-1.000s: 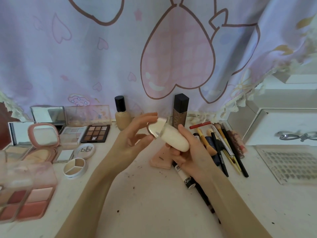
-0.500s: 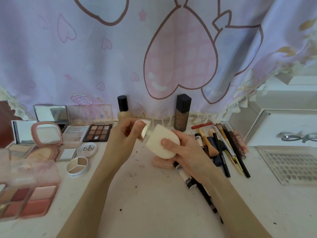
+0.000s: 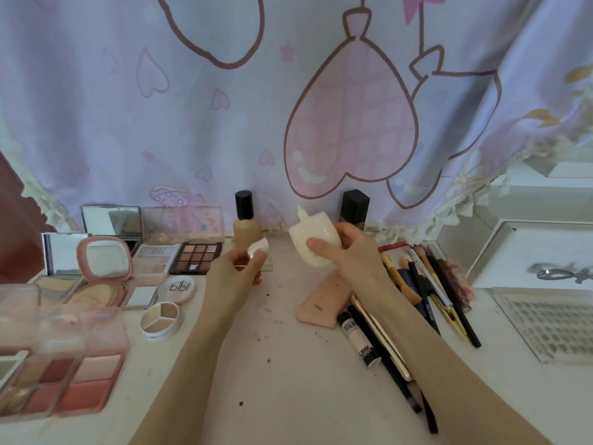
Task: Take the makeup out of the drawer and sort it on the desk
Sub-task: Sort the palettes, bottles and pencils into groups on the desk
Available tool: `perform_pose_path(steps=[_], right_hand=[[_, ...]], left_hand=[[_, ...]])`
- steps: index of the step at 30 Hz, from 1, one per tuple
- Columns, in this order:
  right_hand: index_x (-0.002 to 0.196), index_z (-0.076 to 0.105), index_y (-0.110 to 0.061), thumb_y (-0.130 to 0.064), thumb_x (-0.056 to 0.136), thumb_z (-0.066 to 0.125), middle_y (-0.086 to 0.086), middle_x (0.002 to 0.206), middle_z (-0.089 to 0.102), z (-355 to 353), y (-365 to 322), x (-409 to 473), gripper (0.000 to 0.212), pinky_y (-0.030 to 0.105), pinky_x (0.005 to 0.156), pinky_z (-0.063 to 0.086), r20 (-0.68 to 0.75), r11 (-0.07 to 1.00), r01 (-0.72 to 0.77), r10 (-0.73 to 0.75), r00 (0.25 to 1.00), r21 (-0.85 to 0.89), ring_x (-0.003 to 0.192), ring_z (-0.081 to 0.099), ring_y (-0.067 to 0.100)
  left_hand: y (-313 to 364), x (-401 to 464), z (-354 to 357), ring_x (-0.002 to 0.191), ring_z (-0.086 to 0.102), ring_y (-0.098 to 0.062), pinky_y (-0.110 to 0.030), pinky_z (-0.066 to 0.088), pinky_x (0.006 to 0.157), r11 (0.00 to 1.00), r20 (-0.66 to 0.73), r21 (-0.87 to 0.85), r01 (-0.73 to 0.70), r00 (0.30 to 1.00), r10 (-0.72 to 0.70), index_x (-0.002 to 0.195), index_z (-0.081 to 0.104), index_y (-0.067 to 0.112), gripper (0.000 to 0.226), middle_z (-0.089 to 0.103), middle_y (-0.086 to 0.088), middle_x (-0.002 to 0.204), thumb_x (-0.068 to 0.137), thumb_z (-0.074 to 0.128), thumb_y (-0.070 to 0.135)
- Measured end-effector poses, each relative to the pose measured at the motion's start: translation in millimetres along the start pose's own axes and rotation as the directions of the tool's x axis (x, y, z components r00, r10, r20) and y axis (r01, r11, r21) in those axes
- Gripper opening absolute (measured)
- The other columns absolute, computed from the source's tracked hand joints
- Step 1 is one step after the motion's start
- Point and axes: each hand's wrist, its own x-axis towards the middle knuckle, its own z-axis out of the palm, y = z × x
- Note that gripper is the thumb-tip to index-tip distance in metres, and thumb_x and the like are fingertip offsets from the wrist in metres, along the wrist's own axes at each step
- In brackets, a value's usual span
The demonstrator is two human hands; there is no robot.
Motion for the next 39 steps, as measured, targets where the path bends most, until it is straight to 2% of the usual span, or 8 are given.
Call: perform_pose_path(steps=[10,13,18,22,25,30,34,39], right_hand=[[0.109,0.049,-0.011,-0.021,0.079,0.069,0.003,0.105,0.057,41,20,40,0.037,0.03,0.081,0.045,-0.02,0.946,0.039,-0.047,0.999,-0.321,0.099,0.053,0.019],[0.112,0.049,-0.01,-0.022,0.08,0.07,0.004,0.109,0.057,50,25,44,0.04,0.035,0.087,0.045,-0.012,0.936,0.046,-0.053,0.998,-0.35,0.103,0.053,0.022],[0.114,0.054,-0.008,-0.019,0.081,0.066,0.007,0.11,0.061,58,24,49,0.036,0.032,0.084,0.046,0.012,0.887,0.11,-0.117,0.993,-0.448,0.102,0.055,0.022],[0.117,0.054,-0.006,-0.012,0.083,0.059,0.011,0.113,0.061,60,26,47,0.034,0.034,0.086,0.048,0.018,0.849,0.108,-0.116,0.993,-0.517,0.104,0.056,0.026],[0.118,0.053,-0.006,-0.013,0.086,0.057,0.011,0.115,0.059,62,26,42,0.033,0.028,0.084,0.043,0.02,0.807,0.134,-0.15,0.989,-0.576,0.106,0.054,0.025],[0.12,0.047,-0.005,-0.017,0.089,0.056,0.012,0.119,0.055,64,23,39,0.035,0.028,0.086,0.041,-0.006,0.757,0.12,-0.162,0.987,-0.642,0.11,0.052,0.025],[0.121,0.048,-0.003,-0.013,0.09,0.054,0.014,0.12,0.056,62,19,45,0.033,0.03,0.088,0.041,0.036,0.759,0.139,-0.151,0.988,-0.637,0.111,0.053,0.027],[0.125,0.048,-0.005,-0.01,0.091,0.054,0.012,0.125,0.054,56,17,54,0.035,0.029,0.092,0.041,0.071,0.79,0.127,-0.105,0.992,-0.6,0.117,0.05,0.026]], left_hand=[[-10,4,4,0.069,0.053,-0.018,-0.021,0.03,0.055,0.948,-0.112,0.291,-0.127,0.98,0.165,0.076,0.061,0.011,0.017,0.061,-0.011,0.079,0.084,0.059,0.026],[-12,3,10,0.074,0.051,-0.017,-0.02,0.026,0.059,0.938,-0.12,0.319,-0.14,0.975,0.186,0.088,0.061,0.013,0.013,0.058,-0.008,0.085,0.084,0.06,0.025],[-13,5,11,0.081,0.051,-0.018,-0.018,0.026,0.062,0.943,-0.16,0.292,-0.158,0.964,0.211,0.101,0.053,0.011,0.023,0.058,-0.007,0.092,0.084,0.062,0.025],[-14,2,17,0.082,0.052,-0.024,-0.028,0.034,0.068,0.904,-0.115,0.379,-0.197,0.959,0.257,0.11,0.049,0.007,0.029,0.057,-0.012,0.092,0.089,0.055,0.026],[-13,2,23,0.082,0.054,-0.028,-0.034,0.038,0.068,0.9,-0.11,0.389,-0.195,0.961,0.256,0.105,0.048,0.008,0.026,0.057,-0.014,0.089,0.09,0.053,0.028],[-15,5,24,0.076,0.056,-0.025,-0.026,0.03,0.061,0.906,-0.089,0.365,-0.215,0.96,0.264,0.096,0.045,0.013,0.021,0.06,-0.01,0.079,0.089,0.055,0.03],[-15,5,24,0.082,0.057,-0.023,-0.027,0.036,0.067,0.89,-0.035,0.382,-0.249,0.958,0.284,0.11,0.05,0.01,0.028,0.062,-0.009,0.087,0.087,0.06,0.024],[-13,3,26,0.08,0.056,-0.021,-0.028,0.041,0.071,0.903,0.021,0.328,-0.278,0.957,0.288,0.102,0.054,0.01,0.021,0.063,-0.005,0.086,0.086,0.063,0.02]])
